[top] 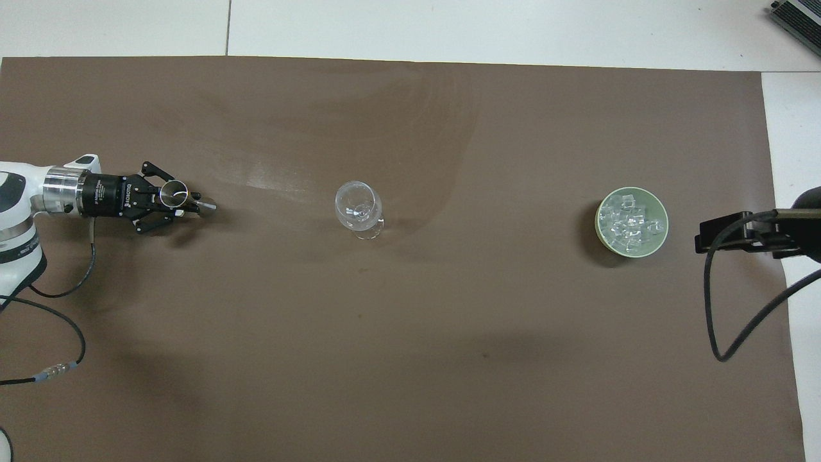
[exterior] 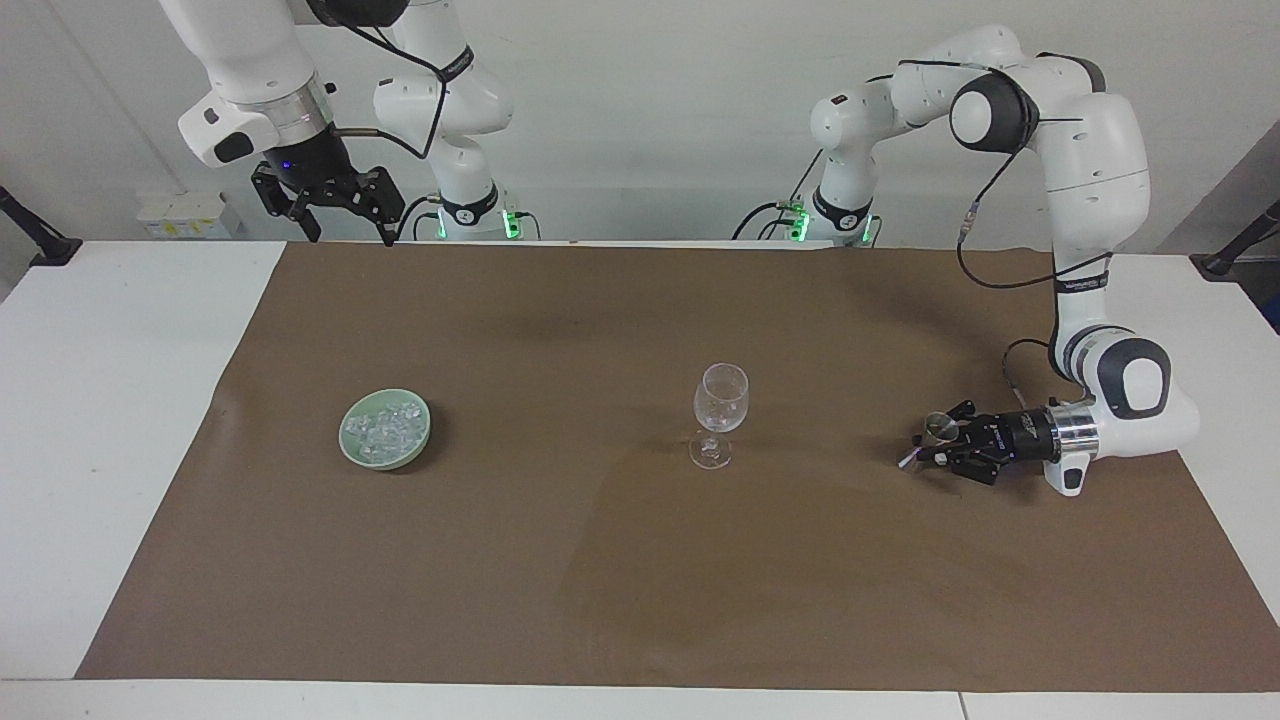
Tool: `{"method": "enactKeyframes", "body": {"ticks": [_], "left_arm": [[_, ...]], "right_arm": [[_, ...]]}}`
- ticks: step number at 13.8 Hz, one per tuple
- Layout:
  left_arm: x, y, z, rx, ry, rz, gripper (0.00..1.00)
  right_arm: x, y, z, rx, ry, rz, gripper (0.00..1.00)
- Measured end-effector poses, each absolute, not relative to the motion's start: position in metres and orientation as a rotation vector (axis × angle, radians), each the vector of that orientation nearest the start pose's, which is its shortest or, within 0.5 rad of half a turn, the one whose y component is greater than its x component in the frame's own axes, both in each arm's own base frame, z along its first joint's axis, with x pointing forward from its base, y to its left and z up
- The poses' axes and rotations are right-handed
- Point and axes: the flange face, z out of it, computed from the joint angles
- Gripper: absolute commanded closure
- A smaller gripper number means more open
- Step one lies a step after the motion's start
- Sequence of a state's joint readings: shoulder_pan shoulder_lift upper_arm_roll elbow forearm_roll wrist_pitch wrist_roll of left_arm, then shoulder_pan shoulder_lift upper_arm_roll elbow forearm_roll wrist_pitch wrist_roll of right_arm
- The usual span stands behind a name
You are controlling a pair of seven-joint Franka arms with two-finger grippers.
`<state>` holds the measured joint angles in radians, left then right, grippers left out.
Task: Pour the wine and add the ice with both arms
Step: 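Close the left gripper on the small dark cup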
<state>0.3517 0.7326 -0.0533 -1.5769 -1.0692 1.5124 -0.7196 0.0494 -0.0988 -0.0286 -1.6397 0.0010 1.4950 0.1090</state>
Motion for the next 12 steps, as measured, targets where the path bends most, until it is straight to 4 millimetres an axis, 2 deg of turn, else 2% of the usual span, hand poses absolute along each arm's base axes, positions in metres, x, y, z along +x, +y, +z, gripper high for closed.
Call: {"method": "enactKeyframes", "body": {"ticks": [12], "left_arm": [[0.6372, 0.0999, 0.2253, 1.496, 1.327, -1.077, 1.00]], "right_arm": [[0.5152, 0.0101, 0.6386, -3.137, 0.138, 0.072, 0.00]]}}
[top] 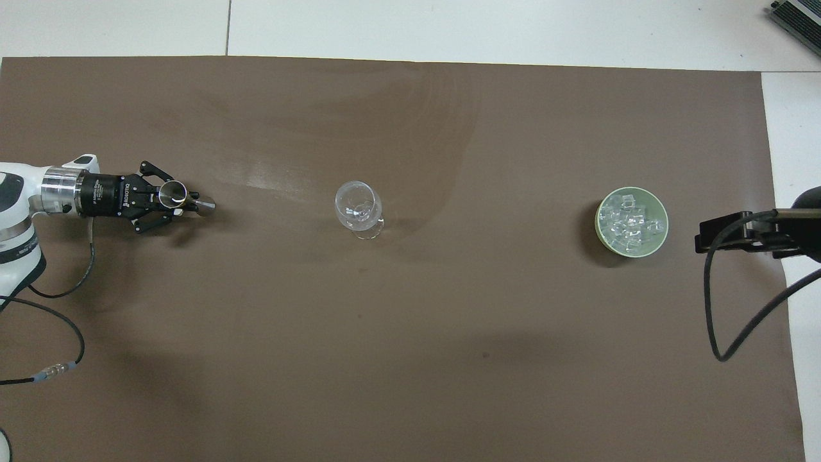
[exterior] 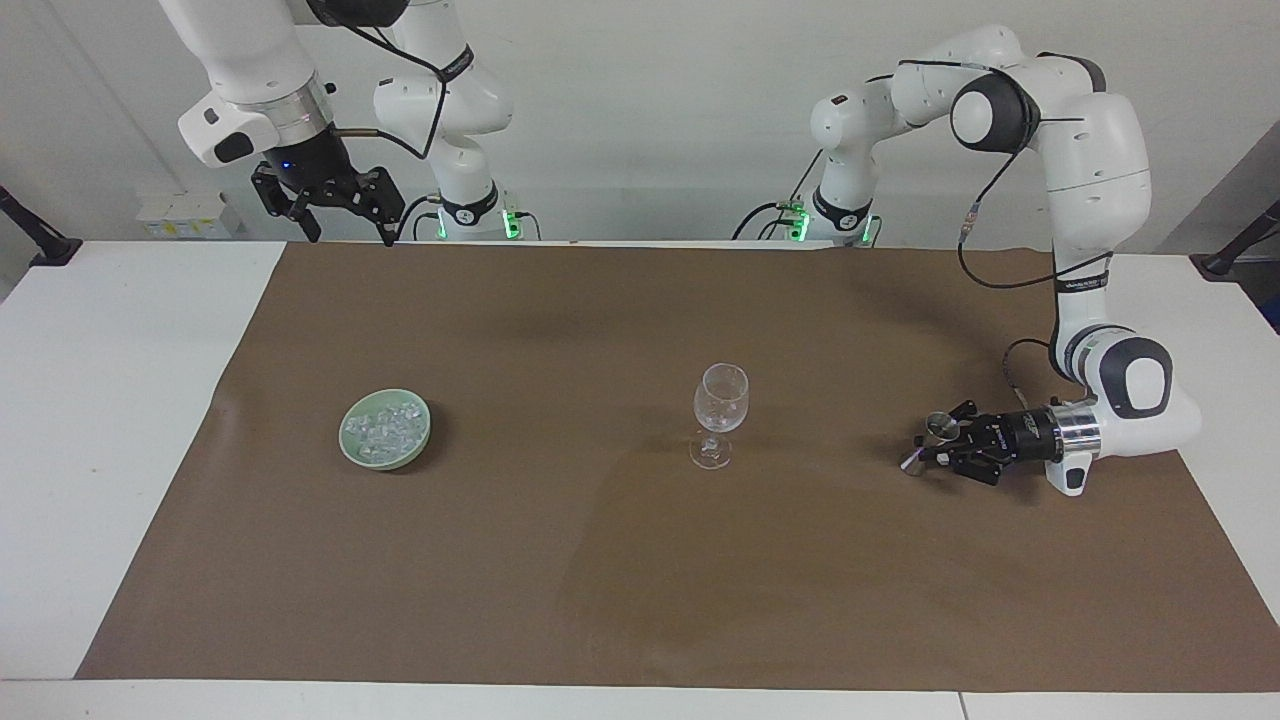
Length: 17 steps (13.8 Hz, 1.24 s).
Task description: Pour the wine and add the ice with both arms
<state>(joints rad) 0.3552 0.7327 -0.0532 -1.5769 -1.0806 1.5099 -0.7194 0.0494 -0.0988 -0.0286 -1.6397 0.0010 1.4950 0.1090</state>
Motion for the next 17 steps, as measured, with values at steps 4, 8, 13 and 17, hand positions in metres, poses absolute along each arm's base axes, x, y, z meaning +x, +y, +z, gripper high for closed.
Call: {"method": "enactKeyframes", "body": {"ticks": [4, 8, 13, 17], "left_arm": [[0.638, 0.099, 0.226, 1.494, 1.325, -1.077, 1.00], [0.638, 0.099, 0.226, 1.488, 1.324, -1.075, 1.00], [0.639, 0.097, 0.227, 1.478, 1.320, -1.077, 1.00], [0.643, 0.087, 0.231, 1.455, 1.300, -1.082, 1.00]], "right_arm": [[0.515, 0.010, 0.639, -3.137, 0.138, 0.072, 0.00], [0.515, 0.010, 0.639, -3.137, 0.138, 0.072, 0.00], [0.515, 0.010, 0.639, -3.137, 0.138, 0.072, 0.00], [0.515, 0.010, 0.639, -3.137, 0.138, 0.072, 0.00]]}}
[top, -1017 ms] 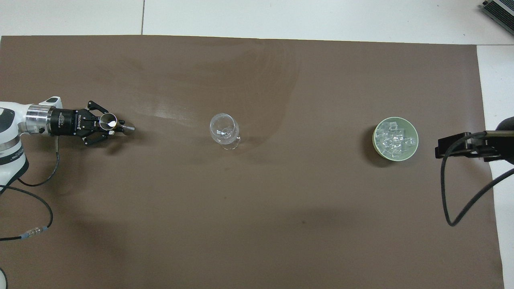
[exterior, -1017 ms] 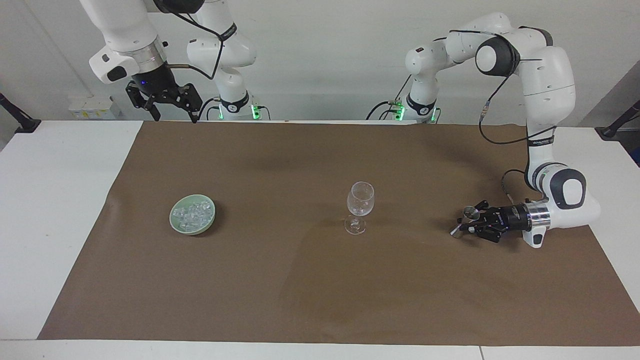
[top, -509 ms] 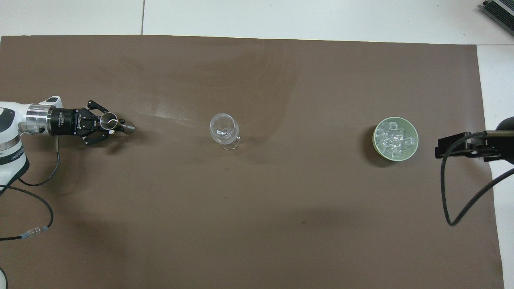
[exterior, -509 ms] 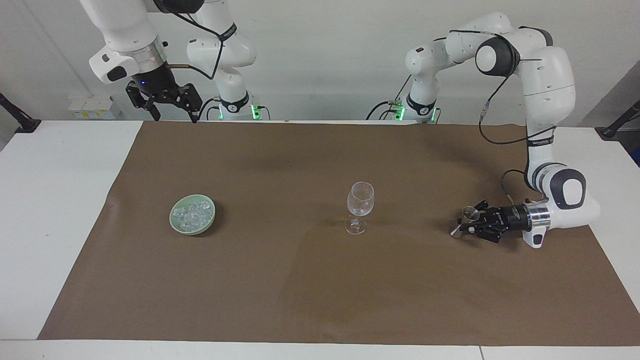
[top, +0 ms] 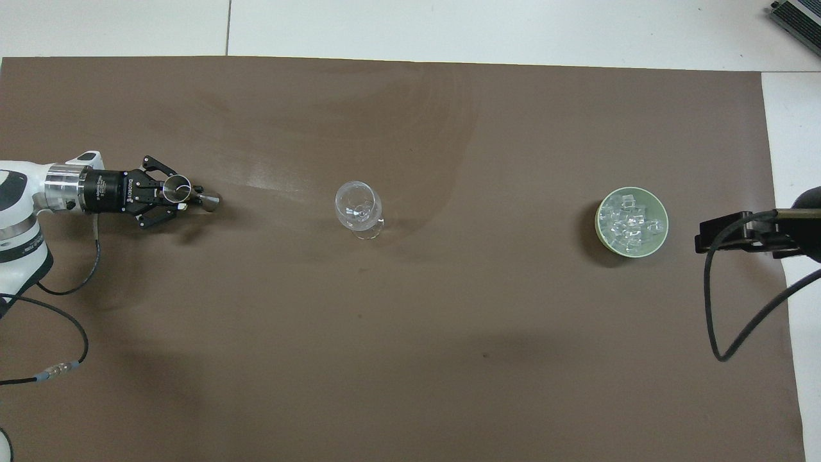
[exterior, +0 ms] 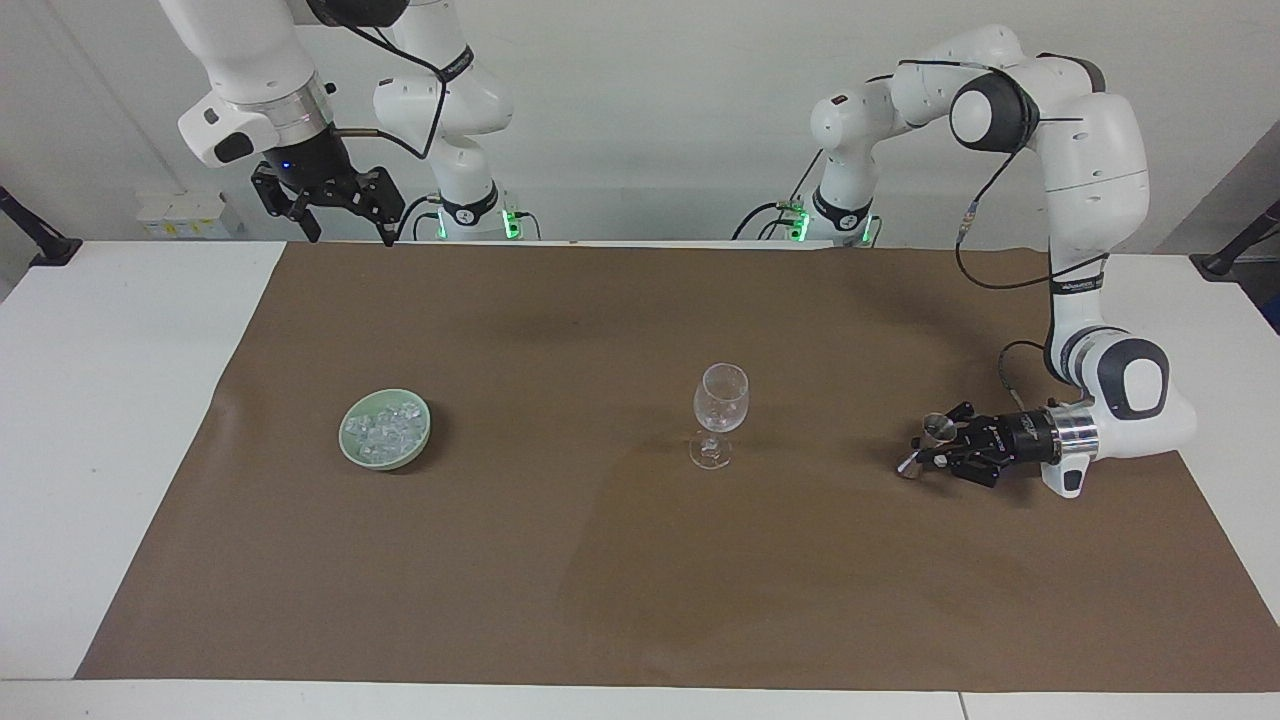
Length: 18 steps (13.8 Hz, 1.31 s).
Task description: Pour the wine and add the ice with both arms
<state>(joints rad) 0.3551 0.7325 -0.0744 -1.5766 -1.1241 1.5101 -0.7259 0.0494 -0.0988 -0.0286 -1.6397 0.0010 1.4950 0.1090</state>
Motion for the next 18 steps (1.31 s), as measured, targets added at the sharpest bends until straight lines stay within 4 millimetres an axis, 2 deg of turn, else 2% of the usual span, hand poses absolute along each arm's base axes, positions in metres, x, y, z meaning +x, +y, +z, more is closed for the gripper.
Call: {"method": "enactKeyframes", "body": {"ticks": [3, 8, 14, 18], "left_arm": [[0.646, 0.078, 0.238, 1.449, 1.279, -1.082, 1.00], [0.656, 0.052, 0.271, 1.463, 1.261, -1.077, 1.00], [0.667, 0.002, 0.308, 1.490, 1.295, -1.041, 1.00], [0.666, -0.036, 0.329, 1.505, 1.343, -1.003, 1.00]], "right_arm": [[0.515, 0.010, 0.639, -3.137, 0.138, 0.072, 0.00], [0.515, 0.010, 0.639, -3.137, 0.138, 0.072, 0.00], [0.515, 0.010, 0.639, -3.137, 0.138, 0.072, 0.00], [0.515, 0.010, 0.639, -3.137, 0.138, 0.072, 0.00]]}}
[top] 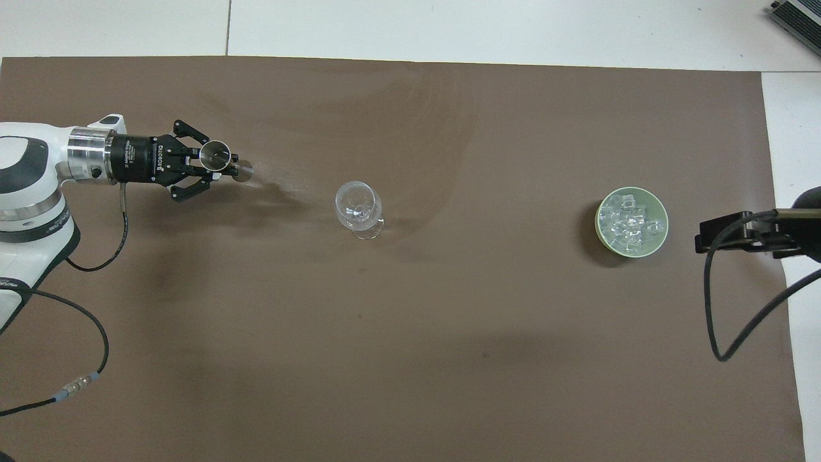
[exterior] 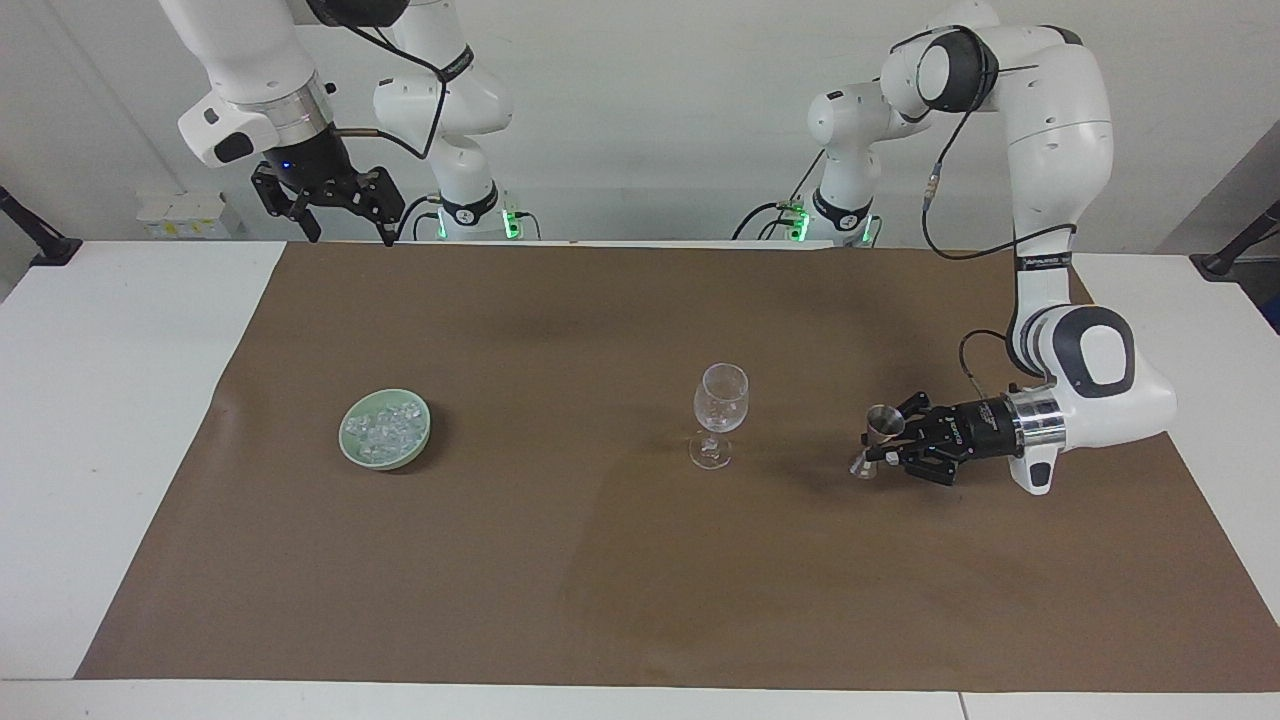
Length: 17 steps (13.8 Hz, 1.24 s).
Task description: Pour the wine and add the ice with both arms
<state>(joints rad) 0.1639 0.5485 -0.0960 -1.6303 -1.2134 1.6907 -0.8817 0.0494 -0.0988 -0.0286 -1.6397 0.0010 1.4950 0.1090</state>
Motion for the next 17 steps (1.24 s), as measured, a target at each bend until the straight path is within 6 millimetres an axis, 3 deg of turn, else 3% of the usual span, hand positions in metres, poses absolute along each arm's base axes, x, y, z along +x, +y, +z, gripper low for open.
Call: {"method": "enactKeyframes", "body": {"ticks": [7, 12, 17], "left_arm": [[0.657, -0.089, 0.379, 1.529, 1.417, -0.918, 1.00], [0.646, -0.103, 0.388, 1.540, 1.455, -0.841, 1.00], [0.632, -0.131, 0.402, 1.566, 1.481, -0.733, 1.00]], "right_arm": [[0.515, 0.010, 0.639, -3.137, 0.138, 0.072, 0.00], [0.515, 0.010, 0.639, -3.137, 0.138, 0.072, 0.00], [0.515, 0.010, 0.639, -3.137, 0.138, 0.072, 0.00]]}}
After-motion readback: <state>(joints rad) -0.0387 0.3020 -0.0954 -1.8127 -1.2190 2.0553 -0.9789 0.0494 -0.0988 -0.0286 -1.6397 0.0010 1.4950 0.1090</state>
